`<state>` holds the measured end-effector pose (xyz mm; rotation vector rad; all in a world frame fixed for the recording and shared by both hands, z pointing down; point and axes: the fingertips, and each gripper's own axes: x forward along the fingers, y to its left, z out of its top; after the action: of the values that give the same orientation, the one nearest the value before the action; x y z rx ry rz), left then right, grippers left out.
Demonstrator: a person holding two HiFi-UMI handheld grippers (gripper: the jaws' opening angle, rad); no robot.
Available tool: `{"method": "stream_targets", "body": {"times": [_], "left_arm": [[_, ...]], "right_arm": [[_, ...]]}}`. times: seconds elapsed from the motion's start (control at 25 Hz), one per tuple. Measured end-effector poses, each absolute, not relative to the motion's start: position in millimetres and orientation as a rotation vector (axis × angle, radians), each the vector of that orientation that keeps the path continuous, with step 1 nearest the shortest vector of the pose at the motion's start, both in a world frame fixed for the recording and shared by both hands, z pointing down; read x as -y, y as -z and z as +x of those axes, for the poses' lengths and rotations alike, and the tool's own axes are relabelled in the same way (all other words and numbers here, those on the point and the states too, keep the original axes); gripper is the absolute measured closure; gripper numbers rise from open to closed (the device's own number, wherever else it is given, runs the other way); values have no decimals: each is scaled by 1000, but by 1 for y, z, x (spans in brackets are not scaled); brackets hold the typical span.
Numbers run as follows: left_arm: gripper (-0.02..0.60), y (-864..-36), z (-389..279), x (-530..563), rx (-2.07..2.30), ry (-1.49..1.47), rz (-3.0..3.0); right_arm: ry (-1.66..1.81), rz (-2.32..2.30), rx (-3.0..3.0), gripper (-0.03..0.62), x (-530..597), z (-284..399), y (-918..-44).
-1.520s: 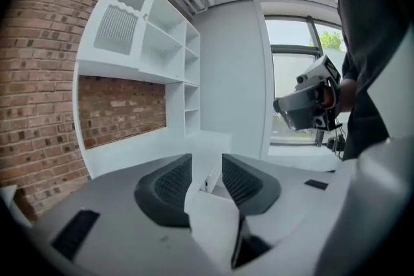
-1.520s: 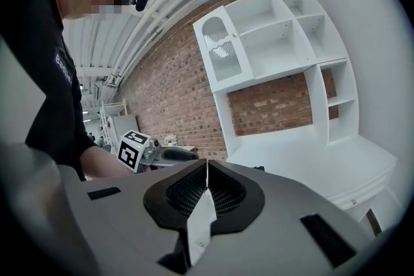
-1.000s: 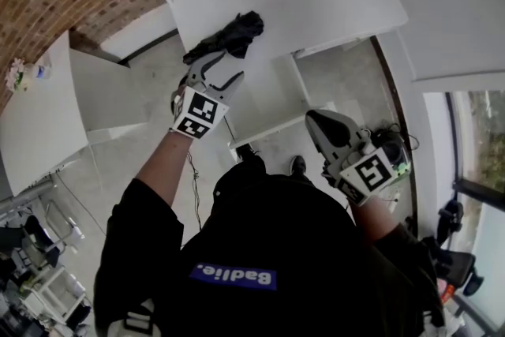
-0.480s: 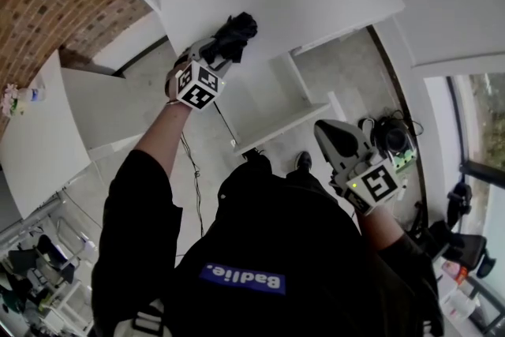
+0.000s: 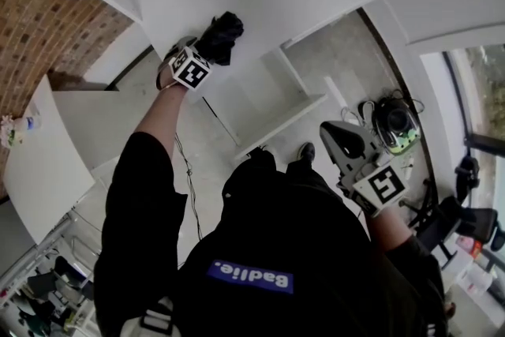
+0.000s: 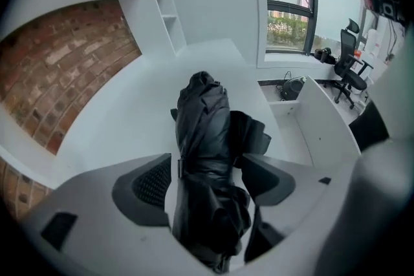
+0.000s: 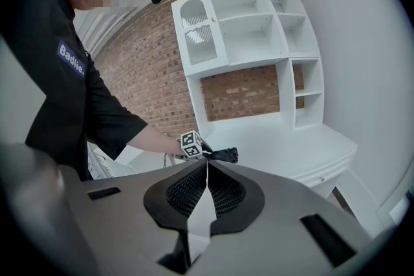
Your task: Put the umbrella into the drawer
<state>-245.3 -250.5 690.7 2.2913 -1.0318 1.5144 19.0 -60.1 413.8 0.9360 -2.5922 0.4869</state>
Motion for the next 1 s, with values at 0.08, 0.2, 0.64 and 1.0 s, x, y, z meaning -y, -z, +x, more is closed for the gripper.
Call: {"method": "stream_targets", "body": {"times": [0.08, 0.2, 0.64, 1.0], "left_arm": [[239, -698, -247, 256, 990, -1516, 2266], [236, -706, -247, 258, 925, -1509, 2233], [303, -710, -236, 249, 908, -1458, 2180], [316, -697, -197, 217, 904, -1413, 2203]], "right_arm": [[-493, 949, 2578, 562, 58, 23, -415], [-501, 982, 2554, 562, 57, 33, -416], [-513, 991, 2557, 563, 58, 40, -415], [-486, 1016, 2594, 563, 59, 61, -401]]}}
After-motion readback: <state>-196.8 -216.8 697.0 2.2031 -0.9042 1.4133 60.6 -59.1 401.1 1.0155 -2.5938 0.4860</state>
